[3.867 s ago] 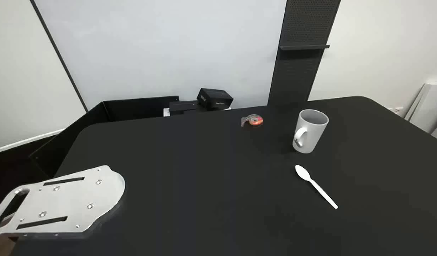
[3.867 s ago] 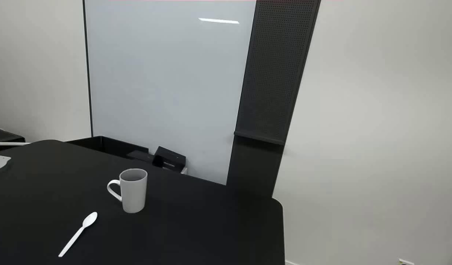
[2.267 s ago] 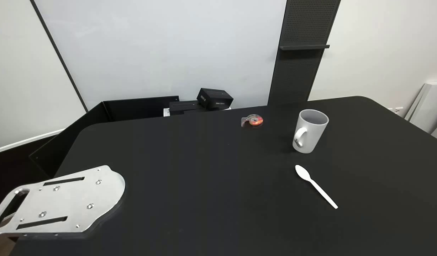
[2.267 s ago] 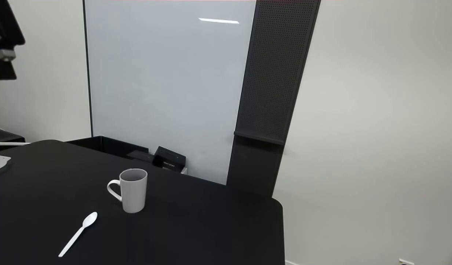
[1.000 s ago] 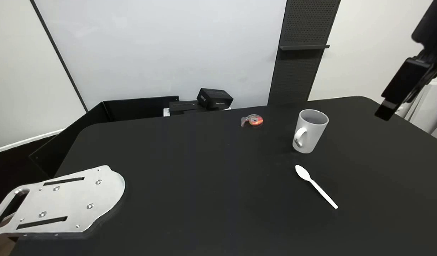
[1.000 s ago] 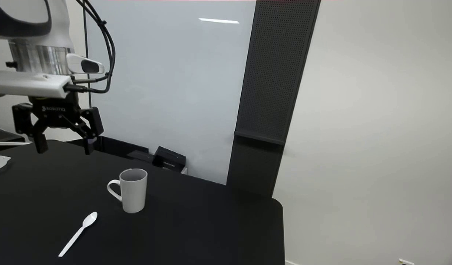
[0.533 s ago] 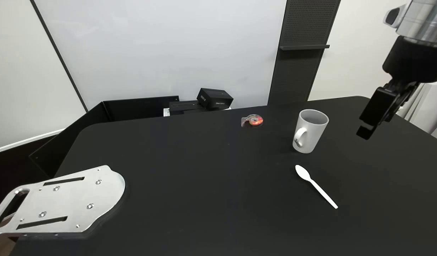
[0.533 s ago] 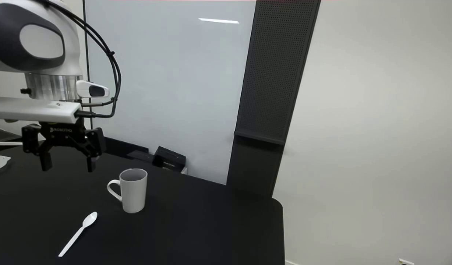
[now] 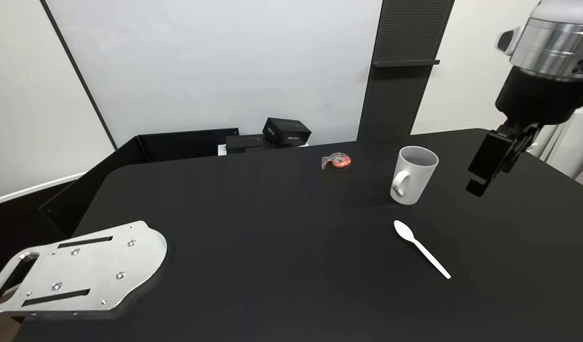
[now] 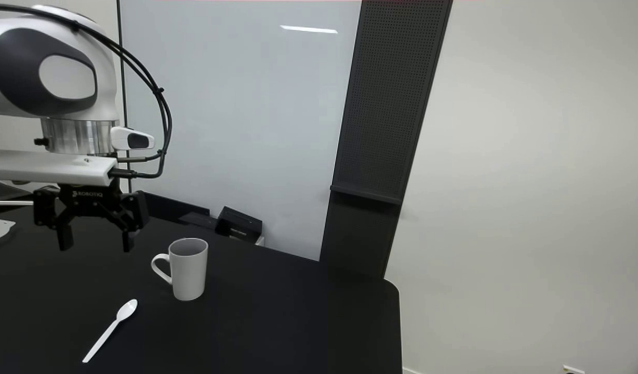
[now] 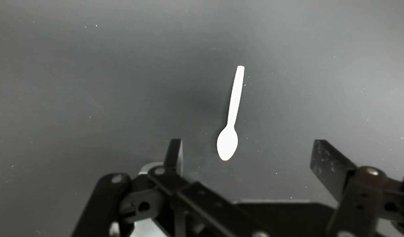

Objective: Put the spoon in the cup

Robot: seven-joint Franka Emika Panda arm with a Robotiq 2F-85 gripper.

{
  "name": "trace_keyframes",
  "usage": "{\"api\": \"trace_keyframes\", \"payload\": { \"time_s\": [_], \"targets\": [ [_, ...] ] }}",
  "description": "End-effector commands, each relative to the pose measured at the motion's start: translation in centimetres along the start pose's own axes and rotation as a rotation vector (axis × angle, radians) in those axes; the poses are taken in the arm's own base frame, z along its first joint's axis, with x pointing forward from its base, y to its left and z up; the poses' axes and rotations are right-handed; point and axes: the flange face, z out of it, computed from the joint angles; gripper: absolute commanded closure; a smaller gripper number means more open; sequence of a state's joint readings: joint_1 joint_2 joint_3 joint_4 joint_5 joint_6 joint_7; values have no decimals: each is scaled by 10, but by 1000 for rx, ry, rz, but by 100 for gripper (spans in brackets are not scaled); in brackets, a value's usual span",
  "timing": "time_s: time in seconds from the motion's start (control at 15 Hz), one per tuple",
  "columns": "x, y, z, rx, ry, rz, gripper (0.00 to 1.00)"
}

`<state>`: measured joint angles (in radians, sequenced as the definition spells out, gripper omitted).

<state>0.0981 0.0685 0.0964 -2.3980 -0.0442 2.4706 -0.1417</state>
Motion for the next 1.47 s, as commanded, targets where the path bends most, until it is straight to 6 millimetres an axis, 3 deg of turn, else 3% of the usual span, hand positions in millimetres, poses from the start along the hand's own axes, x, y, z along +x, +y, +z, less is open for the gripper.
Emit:
{"api": "trace_keyframes", "payload": {
  "time_s": [0.0, 0.33, 0.53, 1.4],
  "targets": [
    [0, 0, 0, 0, -1, 0, 0],
    [0, 0, 0, 0, -1, 0, 0],
    [6, -3, 16, -8, 15, -61, 0],
    [23, -3, 87, 12, 68, -28, 0]
  ]
}}
